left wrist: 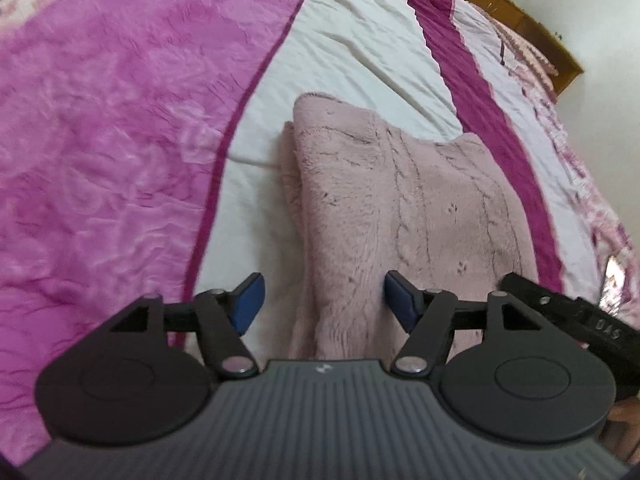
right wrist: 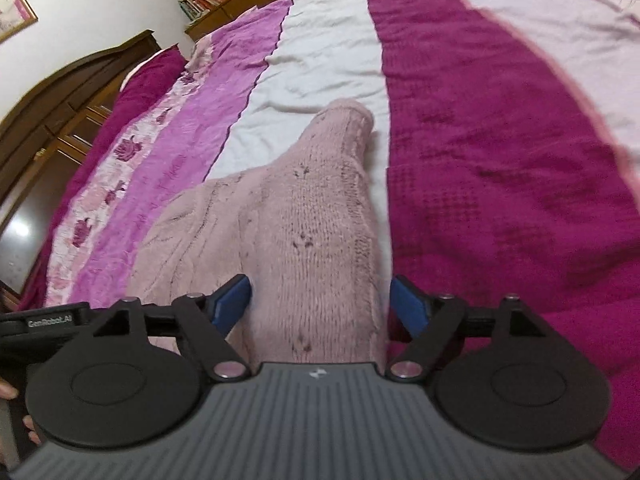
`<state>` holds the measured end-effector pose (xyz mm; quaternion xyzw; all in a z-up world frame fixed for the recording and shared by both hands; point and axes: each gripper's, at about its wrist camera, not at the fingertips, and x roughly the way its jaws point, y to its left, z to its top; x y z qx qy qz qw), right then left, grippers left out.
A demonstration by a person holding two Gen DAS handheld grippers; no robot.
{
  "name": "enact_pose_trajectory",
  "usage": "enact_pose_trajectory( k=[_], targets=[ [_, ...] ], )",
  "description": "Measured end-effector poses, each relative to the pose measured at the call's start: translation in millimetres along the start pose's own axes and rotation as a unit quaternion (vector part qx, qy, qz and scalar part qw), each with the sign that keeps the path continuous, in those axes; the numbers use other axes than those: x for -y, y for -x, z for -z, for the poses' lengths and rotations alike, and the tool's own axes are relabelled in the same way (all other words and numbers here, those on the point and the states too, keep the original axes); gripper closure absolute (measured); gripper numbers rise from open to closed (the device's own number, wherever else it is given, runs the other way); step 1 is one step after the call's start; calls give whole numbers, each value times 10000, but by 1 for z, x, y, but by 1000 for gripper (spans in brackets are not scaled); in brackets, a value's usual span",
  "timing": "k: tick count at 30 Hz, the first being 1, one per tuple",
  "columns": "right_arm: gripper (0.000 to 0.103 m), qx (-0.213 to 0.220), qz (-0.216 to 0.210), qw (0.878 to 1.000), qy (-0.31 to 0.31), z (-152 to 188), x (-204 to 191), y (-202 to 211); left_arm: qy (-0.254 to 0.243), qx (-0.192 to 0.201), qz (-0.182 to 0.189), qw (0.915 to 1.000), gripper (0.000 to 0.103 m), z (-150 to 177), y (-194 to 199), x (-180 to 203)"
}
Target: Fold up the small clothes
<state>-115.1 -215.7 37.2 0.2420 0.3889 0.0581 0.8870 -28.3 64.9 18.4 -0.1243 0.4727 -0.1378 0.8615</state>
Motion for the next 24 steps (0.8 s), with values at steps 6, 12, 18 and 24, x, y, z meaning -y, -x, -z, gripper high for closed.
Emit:
enact_pose_trajectory(
  k=[6, 12, 18, 24],
  targets=[
    [11, 230, 558, 9980, 168, 19, -12, 30, -300, 96, -585, 9978, 26, 19, 15, 16],
    [7, -183, 902, 9943, 542, 46, -25, 33, -541, -1, -779, 9955, 26, 39, 20, 30],
    [5, -425, 888, 9924, 736, 64, -33, 30, -577, -84, -936, 9939, 26, 61, 18, 34],
    [4, -690, 1003, 9868, 1064, 79, -45, 20, -445, -201, -1315, 9901, 26, 70, 3, 33]
  ],
)
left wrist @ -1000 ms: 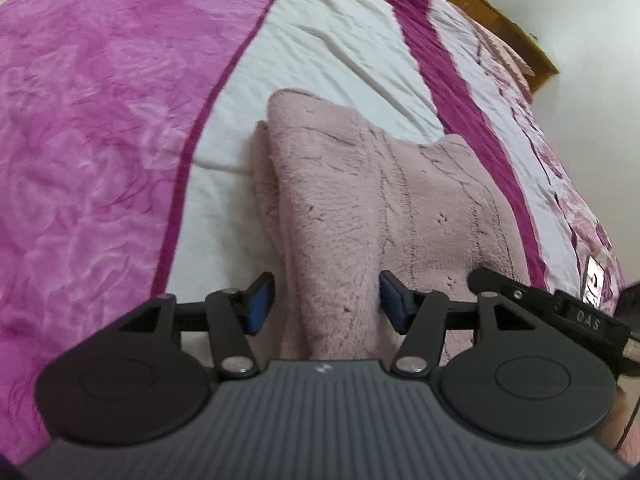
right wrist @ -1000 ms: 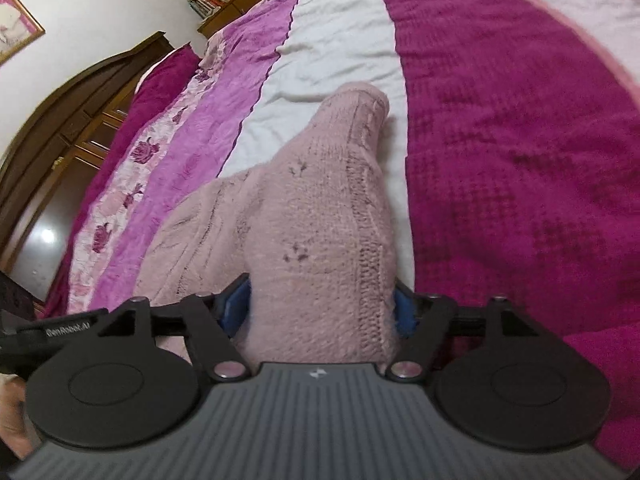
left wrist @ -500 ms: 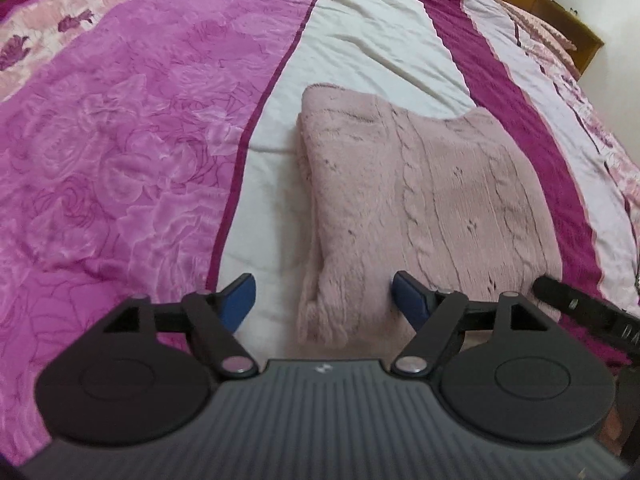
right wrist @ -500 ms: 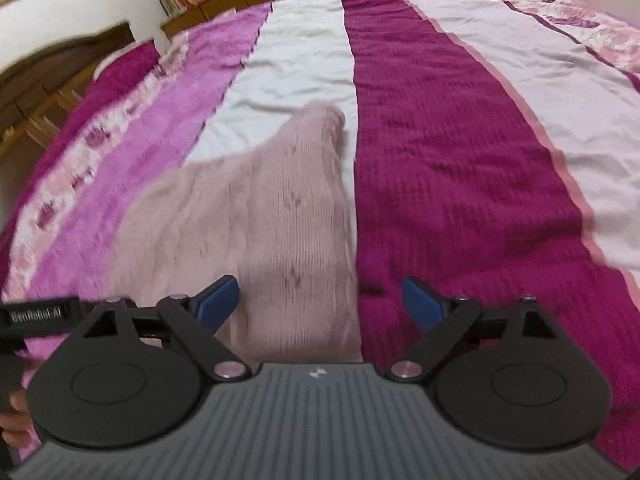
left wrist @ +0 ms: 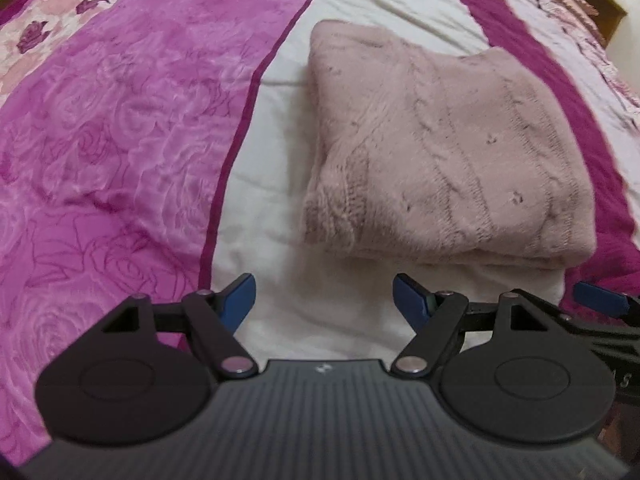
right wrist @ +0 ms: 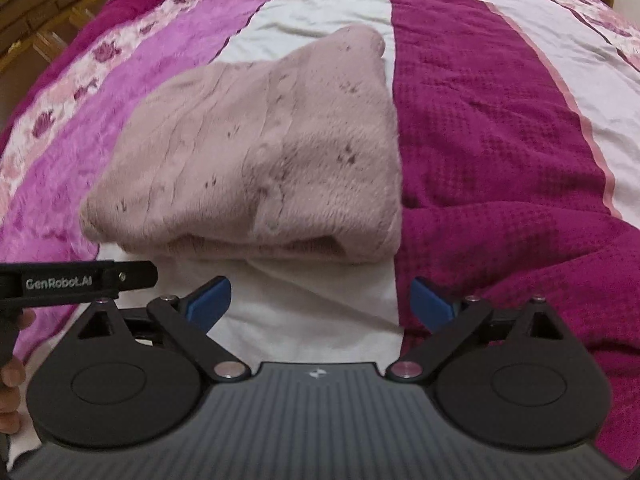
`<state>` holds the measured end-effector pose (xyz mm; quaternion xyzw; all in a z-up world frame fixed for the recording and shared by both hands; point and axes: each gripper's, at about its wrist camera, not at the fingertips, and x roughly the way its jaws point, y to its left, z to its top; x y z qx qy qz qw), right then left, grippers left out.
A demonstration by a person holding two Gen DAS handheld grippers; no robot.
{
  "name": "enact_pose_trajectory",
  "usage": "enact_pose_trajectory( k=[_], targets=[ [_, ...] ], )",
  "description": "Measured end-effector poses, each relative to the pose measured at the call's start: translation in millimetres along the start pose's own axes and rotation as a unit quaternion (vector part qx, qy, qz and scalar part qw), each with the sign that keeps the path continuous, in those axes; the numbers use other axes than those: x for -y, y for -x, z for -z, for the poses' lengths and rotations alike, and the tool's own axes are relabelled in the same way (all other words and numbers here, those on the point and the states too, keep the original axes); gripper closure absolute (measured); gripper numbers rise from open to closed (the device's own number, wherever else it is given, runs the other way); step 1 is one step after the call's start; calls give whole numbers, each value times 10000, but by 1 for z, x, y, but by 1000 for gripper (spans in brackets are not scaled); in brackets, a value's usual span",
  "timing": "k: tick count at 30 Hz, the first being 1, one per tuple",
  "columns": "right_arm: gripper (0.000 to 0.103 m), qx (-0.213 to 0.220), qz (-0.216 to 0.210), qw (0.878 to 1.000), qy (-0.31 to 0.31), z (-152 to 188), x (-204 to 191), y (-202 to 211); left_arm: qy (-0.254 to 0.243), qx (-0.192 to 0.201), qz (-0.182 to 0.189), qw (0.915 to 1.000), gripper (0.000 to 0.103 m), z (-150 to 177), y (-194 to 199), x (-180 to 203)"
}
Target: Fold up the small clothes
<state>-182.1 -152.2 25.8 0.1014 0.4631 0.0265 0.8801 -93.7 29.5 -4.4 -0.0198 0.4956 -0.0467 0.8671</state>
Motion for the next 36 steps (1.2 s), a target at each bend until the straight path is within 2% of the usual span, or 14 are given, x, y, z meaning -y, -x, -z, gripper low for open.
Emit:
enact_pose_trajectory(
  k=[9, 14, 36],
  targets=[
    [3, -310, 91, 9995, -64, 6, 2, -14, -40, 6, -241, 9997, 26, 10, -5, 3],
    [3, -328, 91, 9994, -98, 6, 3, -16, -29, 42, -310, 9995, 26, 12, -3, 4],
    [3, -399, 71, 9991, -146, 6, 3, -17, -76, 68, -267, 9996, 26, 15, -2, 5]
  ],
)
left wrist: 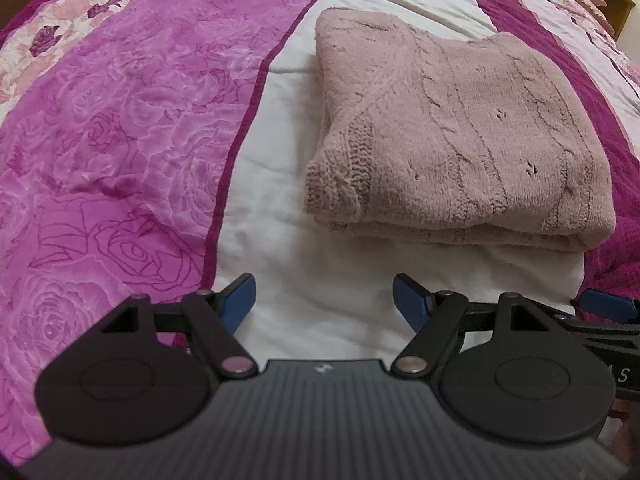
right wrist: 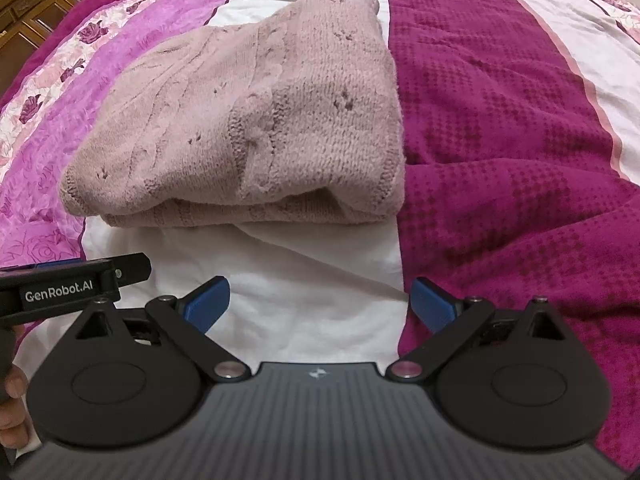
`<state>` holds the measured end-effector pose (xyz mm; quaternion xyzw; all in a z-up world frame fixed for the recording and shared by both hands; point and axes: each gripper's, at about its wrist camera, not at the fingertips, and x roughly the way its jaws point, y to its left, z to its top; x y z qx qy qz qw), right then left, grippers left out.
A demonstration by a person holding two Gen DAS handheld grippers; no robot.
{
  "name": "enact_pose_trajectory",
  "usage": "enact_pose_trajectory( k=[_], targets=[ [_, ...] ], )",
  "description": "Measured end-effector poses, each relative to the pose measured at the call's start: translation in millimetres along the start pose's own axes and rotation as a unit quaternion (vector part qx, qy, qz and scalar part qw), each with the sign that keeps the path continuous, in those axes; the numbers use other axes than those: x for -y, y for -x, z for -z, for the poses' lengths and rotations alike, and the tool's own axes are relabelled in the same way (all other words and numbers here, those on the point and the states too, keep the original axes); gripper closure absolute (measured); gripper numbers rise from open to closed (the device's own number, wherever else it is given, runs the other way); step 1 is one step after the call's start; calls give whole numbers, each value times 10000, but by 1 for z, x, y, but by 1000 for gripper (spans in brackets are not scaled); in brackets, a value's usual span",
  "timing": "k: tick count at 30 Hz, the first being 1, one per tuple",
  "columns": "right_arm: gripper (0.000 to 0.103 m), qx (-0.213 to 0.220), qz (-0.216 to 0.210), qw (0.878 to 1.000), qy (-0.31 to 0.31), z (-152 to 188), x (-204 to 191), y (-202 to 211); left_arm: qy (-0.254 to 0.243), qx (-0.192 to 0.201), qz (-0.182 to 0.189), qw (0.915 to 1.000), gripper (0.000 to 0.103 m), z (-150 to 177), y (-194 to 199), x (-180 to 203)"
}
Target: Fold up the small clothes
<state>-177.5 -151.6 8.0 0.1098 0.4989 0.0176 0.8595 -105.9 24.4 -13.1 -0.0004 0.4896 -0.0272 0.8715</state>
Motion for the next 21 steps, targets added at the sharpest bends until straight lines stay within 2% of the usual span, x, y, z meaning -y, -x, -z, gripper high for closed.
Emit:
enact_pose_trajectory(
  k=[21],
  targets=[
    [3, 0, 1, 10000, -1, 1, 0, 0, -40, -38, -15, 10000, 26, 0, -1, 2]
  ],
)
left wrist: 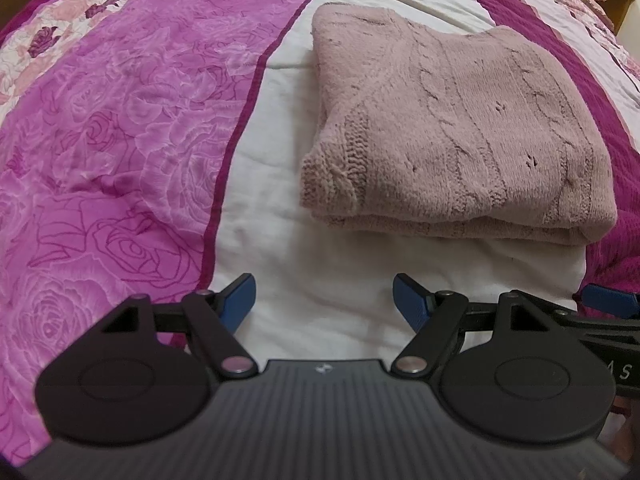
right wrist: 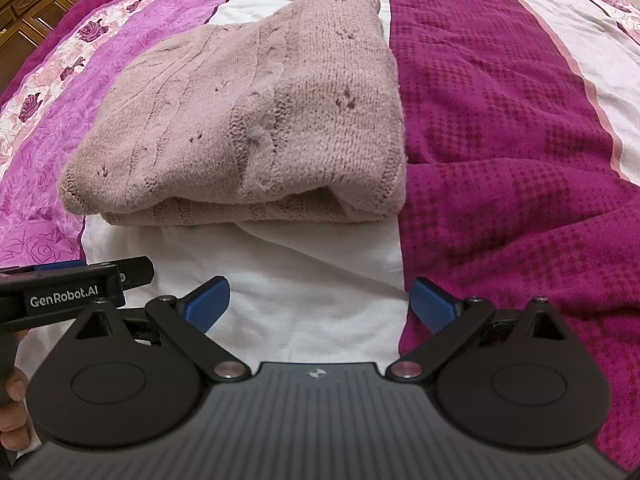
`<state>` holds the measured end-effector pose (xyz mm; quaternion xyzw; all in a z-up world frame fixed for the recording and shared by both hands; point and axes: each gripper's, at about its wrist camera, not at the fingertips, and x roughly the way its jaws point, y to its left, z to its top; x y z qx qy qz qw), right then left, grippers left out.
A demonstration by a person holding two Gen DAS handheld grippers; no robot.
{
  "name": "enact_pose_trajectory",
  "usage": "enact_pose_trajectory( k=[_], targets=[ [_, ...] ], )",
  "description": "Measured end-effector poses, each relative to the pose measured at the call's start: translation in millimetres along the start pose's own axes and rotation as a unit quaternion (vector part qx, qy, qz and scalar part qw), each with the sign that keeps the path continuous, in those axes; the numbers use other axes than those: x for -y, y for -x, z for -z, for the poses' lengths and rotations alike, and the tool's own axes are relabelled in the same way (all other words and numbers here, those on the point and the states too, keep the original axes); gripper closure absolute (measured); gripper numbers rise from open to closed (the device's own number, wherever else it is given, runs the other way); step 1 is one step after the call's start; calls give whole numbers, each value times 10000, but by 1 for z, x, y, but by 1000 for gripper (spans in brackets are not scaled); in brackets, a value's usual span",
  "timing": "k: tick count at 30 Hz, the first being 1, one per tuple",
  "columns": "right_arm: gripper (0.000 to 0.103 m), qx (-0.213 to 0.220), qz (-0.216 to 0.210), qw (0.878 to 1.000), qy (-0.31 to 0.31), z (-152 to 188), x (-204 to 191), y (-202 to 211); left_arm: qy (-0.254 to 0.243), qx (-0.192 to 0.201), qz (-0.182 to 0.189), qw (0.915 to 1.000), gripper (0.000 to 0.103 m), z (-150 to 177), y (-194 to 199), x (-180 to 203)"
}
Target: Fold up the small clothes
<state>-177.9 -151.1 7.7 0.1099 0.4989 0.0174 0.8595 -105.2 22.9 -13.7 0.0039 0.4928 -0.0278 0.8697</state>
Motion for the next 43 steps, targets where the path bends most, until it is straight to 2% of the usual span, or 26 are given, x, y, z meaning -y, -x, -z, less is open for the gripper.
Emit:
enact_pose_trajectory(
  k=[43],
  targets=[
    [3, -2, -6, 10000, -6, 0, 1, 0, -72, -64, 8, 10000, 26, 2, -2, 2]
  ],
)
